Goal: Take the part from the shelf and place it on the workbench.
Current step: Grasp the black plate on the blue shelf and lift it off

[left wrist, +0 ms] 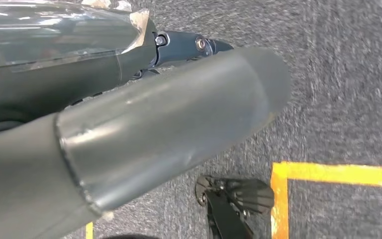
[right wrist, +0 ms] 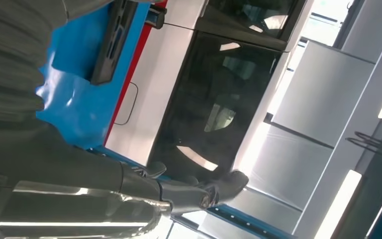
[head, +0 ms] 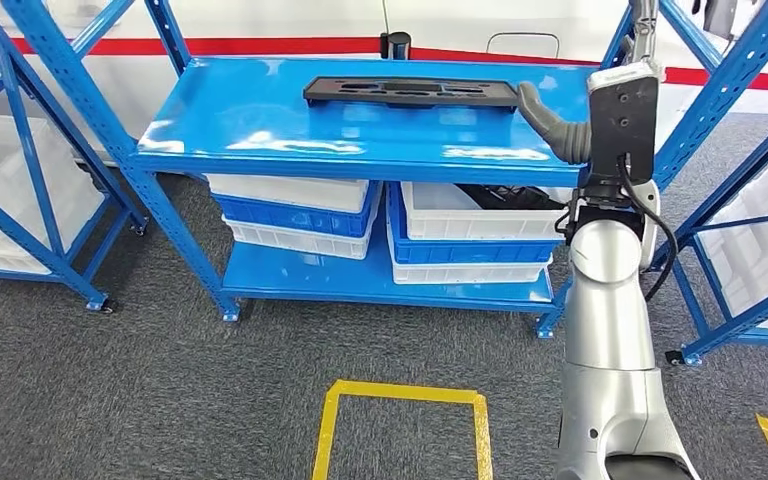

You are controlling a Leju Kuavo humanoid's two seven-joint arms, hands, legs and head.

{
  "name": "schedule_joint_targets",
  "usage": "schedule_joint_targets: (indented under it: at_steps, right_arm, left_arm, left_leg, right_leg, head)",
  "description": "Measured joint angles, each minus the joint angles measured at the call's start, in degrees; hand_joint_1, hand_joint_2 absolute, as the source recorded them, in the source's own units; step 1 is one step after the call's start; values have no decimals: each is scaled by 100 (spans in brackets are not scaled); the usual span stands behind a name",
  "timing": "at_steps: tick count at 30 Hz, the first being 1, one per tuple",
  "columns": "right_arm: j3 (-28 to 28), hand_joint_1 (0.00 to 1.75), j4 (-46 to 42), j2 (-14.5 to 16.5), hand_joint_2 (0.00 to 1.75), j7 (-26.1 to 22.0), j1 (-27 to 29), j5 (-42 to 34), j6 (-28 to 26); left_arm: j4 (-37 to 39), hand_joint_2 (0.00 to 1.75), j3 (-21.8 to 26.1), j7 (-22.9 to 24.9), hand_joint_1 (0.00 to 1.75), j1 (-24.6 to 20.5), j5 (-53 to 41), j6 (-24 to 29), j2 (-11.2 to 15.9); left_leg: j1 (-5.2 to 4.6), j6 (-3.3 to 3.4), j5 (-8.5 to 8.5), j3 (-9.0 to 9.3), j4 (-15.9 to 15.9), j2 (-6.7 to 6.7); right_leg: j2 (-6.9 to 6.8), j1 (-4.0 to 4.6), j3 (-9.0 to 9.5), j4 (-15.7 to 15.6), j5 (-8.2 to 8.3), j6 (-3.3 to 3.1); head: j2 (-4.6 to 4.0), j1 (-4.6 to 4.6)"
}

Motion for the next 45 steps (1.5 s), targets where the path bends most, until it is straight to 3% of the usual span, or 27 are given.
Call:
schedule_joint_targets:
  at_steps: [2, 4, 6, 8, 10, 11, 12, 15, 16, 18, 19, 20, 22, 24, 26, 27, 28, 29, 30, 31, 32, 34, 37, 41, 42, 43, 45]
  right_arm:
    - [-15, 0, 42, -28, 175, -36, 18, -20, -40]
    - [-40, 0, 55, -45, 175, -77, 25, -37, -73]
    - [-52, 0, 66, -52, 175, -117, 27, -50, -84]
    - [-55, 0, 92, -60, 175, -136, 74, -67, -90]
    - [-63, 0, 129, -68, 175, -161, 126, -94, -91]
    - [-69, 0, 147, -70, 175, -185, 140, -112, -91]
    - [-73, 0, 166, -72, 175, -211, 148, -130, -91]
    - [-71, 0, 270, -85, 175, -276, 185, -187, -89]
    - [-72, 0, 302, -77, 175, -297, 194, -205, -90]
    - [-77, 0, 321, -44, 175, -332, 125, -235, -98]
    - [-80, 0, 321, -29, 175, -352, 74, -248, -104]
    - [-79, 0, 324, -25, 175, -369, 23, -258, -108]
    - [-72, 0, 355, -21, 175, -393, 5, -269, -108]
    - [-72, 0, 402, -27, 175, -399, 43, -279, -106]
    - [-75, 0, 440, -39, 175, -400, 70, -286, -106]
    - [-76, 0, 453, -46, 175, -400, 72, -287, -106]
    - [-76, 0, 467, -50, 175, -401, 78, -287, -106]
    - [-75, 0, 483, -57, 175, -402, 82, -287, -106]
    - [-74, 0, 499, -61, 175, -401, 82, -288, -106]
    - [-73, 0, 511, -59, 175, -403, 78, -292, -106]
    - [-72, 0, 518, -54, 175, -408, 62, -297, -109]
    - [-73, 0, 517, -32, 175, -422, 7, -315, -116]
    - [-69, 0, 517, 6, 175, -441, -90, -350, -135]
    - [-68, 0, 533, 17, 175, -456, -74, -387, -168]
    - [-68, 0, 540, 17, 175, -457, -55, -393, -169]
    - [-68, 0, 545, 18, 175, -461, -37, -401, -171]
    - [-69, 0, 549, 18, 175, -481, -16, -420, -175]
  left_arm:
    - [0, 0, 0, 11, 0, -15, -26, -5, 5]
    - [0, 0, 1, 16, 0, -44, -45, -22, 5]
    - [0, 0, -3, 16, 0, -76, -55, -48, 4]
    - [1, 0, -6, 16, 0, -69, -55, -68, 5]
    - [4, 0, -4, 17, 0, -44, -50, -80, 10]
    - [6, 0, -4, 17, 0, -35, -44, -85, 13]
    - [8, 0, -3, 17, 0, -26, -34, -88, 18]
    - [12, 0, -2, 7, 0, 39, -2, -91, 72]
    - [15, 0, 1, 2, 0, 65, 5, -91, 87]
    - [20, 0, 5, -11, 0, 62, 12, -83, 76]
    - [21, 0, 7, -19, 0, 47, 12, -77, 67]
    - [22, 0, 7, -30, 0, 28, 8, -71, 61]
    - [22, 0, 4, -43, 0, 11, 1, -64, 55]
    - [25, 0, 2, -46, 0, 12, -2, -61, 46]
    - [30, 0, 3, -46, 0, 34, -1, -60, 42]
    - [33, 0, 4, -46, 0, 45, -1, -60, 41]
    - [36, 0, 5, -46, 0, 55, 0, -60, 41]
    - [40, 0, 5, -46, 0, 57, -1, -59, 43]
    - [43, 0, 5, -48, 0, 53, -2, -57, 43]
    - [44, 0, 5, -49, 0, 44, -5, -55, 43]
    - [46, 0, 5, -50, 0, 36, -9, -51, 41]
    - [48, 0, 5, -51, 0, 29, -17, -43, 39]
    - [48, 0, 4, -64, 0, 8, -34, -16, 46]
    - [48, 0, 1, -94, 0, -18, -52, 13, 43]
    - [48, 0, 2, -98, 0, -11, -54, 18, 43]
    - [48, 0, 2, -103, 0, -4, -56, 24, 45]
    - [48, 0, 3, -120, 0, 4, -62, 44, 50]
  left_leg:
    - [5, -79, -60, 61, 2, 16]
    - [36, -116, 4, -14, 226, 28]
    - [53, -136, 103, -453, 903, 30]
    - [36, -150, -97, -1041, 1588, 26]
    - [-10, -120, -410, -1470, 1721, 22]
    - [-47, -68, -420, -1582, 1557, 18]
    - [-100, 19, -255, -1635, 1268, 5]
    - [-325, 358, 1095, -1577, 217, -168]
    - [-374, 405, 1367, -1507, 27, -229]
    - [-382, 397, 1312, -1296, -64, -278]
    - [-369, 386, 1228, -1172, -93, -253]
    - [-350, 394, 1148, -1050, -108, -240]
    - [-315, 400, 954, -810, -127, -227]
    - [-291, 393, 732, -549, -137, -234]
    - [-274, 377, 501, -256, -143, -249]
    - [-263, 365, 388, -112, -144, -254]
    - [-254, 346, 290, -2, -147, -256]
    - [-249, 321, 193, 127, -142, -259]
    - [-247, 287, 107, 222, -142, -263]
    - [-246, 249, 36, 287, -150, -264]
    - [-245, 213, -2, 370, -132, -262]
    - [-241, 161, -21, 407, -73, -233]
    - [-224, 84, -163, 299, 224, -151]
    - [-157, -32, -633, -545, 1369, -83]
    - [-145, -45, -621, -746, 1509, -73]
    - [-137, -46, -481, -870, 1469, -63]
    - [-143, 7, 140, -859, 858, -49]
  right_leg:
    - [8, 32, 74, -3, -117, -239]
    - [52, 23, 193, -1, -183, -371]
    - [89, 36, 353, -45, -282, -466]
    - [124, 68, 545, -99, -412, -533]
    - [172, 105, 778, -146, -571, -567]
    - [195, 127, 913, -173, -655, -576]
    - [211, 158, 1060, -211, -743, -583]
    - [280, 227, 1462, -402, -994, -576]
    - [310, 248, 1609, -470, -1047, -564]
    - [335, 311, 1780, -431, -1015, -485]
    - [316, 317, 1736, -203, -914, -429]
    - [274, 319, 1554, 142, -821, -373]
    - [174, 305, 1000, 941, -841, -343]
    - [129, 288, 477, 1320, -1274, -427]
    - [119, 248, 181, 1141, -1656, -454]
    - [114, 224, 113, 877, -1598, -392]
    - [100, 203, 89, 554, -1272, -276]
    - [75, 190, 98, 233, -812, -162]
    - [41, 196, 161, 6, -390, -115]
    - [19, 217, 225, -114, -83, -132]
    - [13, 230, 285, -159, 26, -216]
    - [39, 220, 354, -171, 7, -409]
    - [60, 165, 446, -202, -29, -552]
    - [63, 172, 471, -201, -102, -632]
    - [65, 175, 481, -200, -125, -640]
    - [67, 178, 502, -199, -152, -640]
    - [70, 186, 575, -201, -218, -623]
  head:
    - [0, -21]
    - [0, -38]
    - [0, -50]
    - [0, -59]
    - [0, -62]
    - [0, -62]
    - [0, -63]
    - [0, -45]
    - [0, -43]
    - [0, -39]
    - [0, -48]
    - [0, -50]
    - [0, -67]
    - [0, -68]
    - [0, -61]
    - [0, -58]
    - [0, -57]
    - [0, -59]
    - [0, -56]
    - [0, -56]
    - [0, -52]
    - [0, -49]
    - [0, -61]
    - [0, -64]
    - [0, -65]
    - [0, -66]
    - [0, -66]
